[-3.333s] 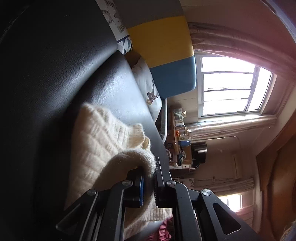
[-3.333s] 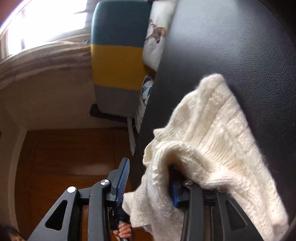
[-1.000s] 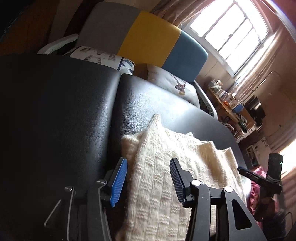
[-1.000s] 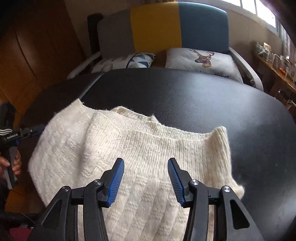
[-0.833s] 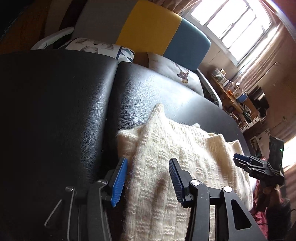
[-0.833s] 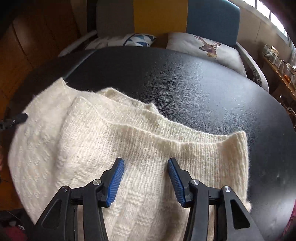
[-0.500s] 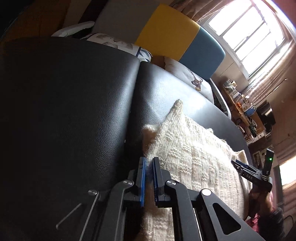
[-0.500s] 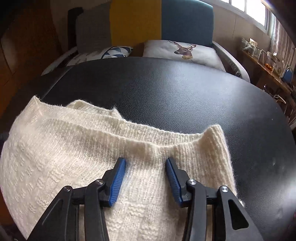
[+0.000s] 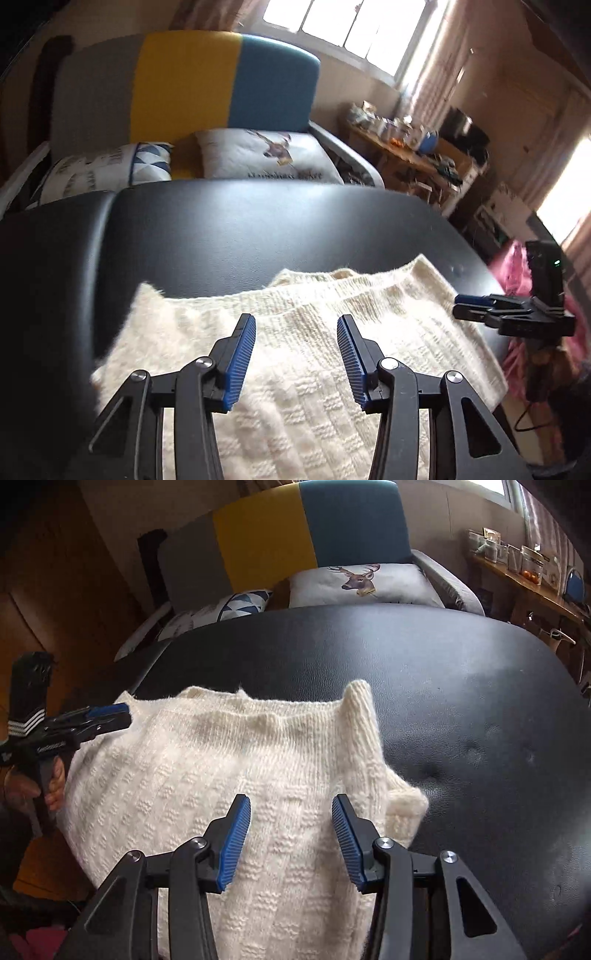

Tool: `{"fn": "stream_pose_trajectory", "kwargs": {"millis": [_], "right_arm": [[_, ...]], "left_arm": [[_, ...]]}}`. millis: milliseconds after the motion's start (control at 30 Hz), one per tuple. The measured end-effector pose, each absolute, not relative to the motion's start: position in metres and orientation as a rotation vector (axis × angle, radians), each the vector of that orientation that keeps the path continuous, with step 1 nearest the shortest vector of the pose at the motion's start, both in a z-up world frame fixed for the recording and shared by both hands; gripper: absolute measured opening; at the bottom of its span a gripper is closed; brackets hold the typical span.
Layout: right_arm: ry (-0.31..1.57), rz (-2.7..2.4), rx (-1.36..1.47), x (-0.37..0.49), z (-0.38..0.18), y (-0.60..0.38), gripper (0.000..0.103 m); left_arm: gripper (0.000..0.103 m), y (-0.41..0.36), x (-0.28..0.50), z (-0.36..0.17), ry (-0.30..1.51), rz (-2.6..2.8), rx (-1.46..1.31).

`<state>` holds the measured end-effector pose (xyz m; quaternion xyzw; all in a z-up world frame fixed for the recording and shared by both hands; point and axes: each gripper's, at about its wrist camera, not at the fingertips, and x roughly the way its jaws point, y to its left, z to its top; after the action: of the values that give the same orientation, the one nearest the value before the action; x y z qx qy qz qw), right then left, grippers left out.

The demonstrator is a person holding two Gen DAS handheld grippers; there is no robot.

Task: Fold clothes
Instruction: 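Pinch the folded sweater edge with the left gripper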

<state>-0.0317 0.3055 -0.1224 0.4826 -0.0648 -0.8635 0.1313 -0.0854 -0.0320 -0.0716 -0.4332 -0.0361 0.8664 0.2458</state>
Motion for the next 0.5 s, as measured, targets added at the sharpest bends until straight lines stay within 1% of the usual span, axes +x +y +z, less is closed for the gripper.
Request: {"fn": "stream_pose_trajectory", "kwargs": {"millis": [133,233,267,300,333,433,500], "right_arm": [[-0.207,-2.472,1.4,-0.04,-0.136,0.291,0.047],[-0.173,-2.484,1.402,-0.047,-0.143,0.278,0.047],[-0.156,-2.489,1.398,-0.049,-0.143,0.274,0.047],[-0.142,-2.498,1.382,-0.05,-0.141,0.273,0.047],[-0.128,-2.507,1.365,-0.051,-0.139,0.271,0.047],[-0.143,-2.512,1.371,-0.057,-0.144,0.269,0.047],[-0.121,-2.523,1.387,-0.058,-0.154,0.265,0.047]], "left_arm": [[0.047,-0.007,-0.107,-0.097,0.013,2.281,-1.291],[0.046,0.011,-0.123,-0.117,0.095,2.215,-1.368],[0.036,0.01,-0.122,-0.118,0.096,2.217,-1.369],[0.011,0.008,-0.121,-0.119,0.093,2.225,-1.365],[0.006,0.006,-0.12,-0.12,0.089,2.232,-1.36],[0.005,0.007,-0.129,-0.11,0.017,2.308,-1.278],[0.005,0.008,-0.136,-0.103,-0.034,2.359,-1.218]]}}
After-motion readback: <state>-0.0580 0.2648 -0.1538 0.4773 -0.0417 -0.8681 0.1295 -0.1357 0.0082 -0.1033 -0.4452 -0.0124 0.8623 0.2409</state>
